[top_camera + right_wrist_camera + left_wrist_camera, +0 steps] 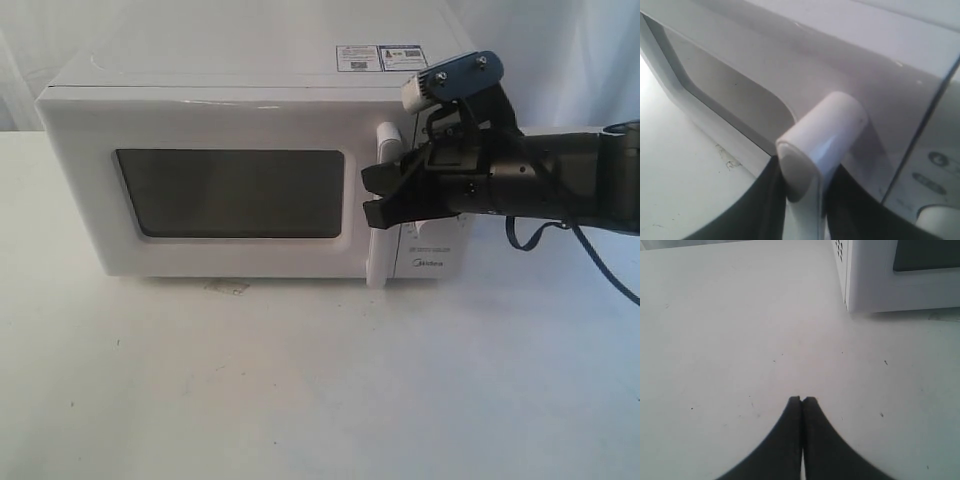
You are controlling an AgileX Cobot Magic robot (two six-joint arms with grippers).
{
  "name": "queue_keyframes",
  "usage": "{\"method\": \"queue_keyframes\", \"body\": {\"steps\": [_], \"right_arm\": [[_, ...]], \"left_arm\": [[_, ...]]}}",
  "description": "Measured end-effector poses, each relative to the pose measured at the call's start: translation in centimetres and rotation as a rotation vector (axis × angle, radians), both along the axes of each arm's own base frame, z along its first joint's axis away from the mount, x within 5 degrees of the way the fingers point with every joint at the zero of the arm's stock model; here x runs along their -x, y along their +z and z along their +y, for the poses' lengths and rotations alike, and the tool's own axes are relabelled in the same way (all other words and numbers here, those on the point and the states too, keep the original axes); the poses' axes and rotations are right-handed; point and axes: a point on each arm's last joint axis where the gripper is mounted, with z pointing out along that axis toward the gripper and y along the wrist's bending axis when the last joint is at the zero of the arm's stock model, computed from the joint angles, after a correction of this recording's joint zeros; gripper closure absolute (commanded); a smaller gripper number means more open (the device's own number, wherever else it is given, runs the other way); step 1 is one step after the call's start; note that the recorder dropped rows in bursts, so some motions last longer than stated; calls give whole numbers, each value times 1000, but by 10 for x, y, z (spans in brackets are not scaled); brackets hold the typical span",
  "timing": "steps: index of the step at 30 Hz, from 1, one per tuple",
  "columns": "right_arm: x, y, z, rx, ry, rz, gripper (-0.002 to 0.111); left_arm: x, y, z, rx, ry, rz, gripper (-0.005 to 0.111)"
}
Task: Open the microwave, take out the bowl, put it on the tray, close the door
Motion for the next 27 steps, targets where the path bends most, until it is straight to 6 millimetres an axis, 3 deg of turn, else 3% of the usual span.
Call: {"method": "queue_keyframes", "body": {"steps": [19, 23, 24, 25, 27], "right_arm": [[11, 2, 2, 39, -36, -1, 108], [28, 6, -3, 31, -41, -11, 108], [36, 11, 7, -49, 74, -20, 108], [67, 31, 33, -279, 454, -57, 108], [97, 50, 43, -413, 724, -96, 108]], "left_arm": [[0, 0, 0, 0, 0, 0, 107], [0, 0, 0, 0, 0, 0, 107], [0, 0, 0, 0, 0, 0, 107], [0, 0, 0, 0, 0, 0, 107], [0, 0, 0, 0, 0, 0, 107]]}}
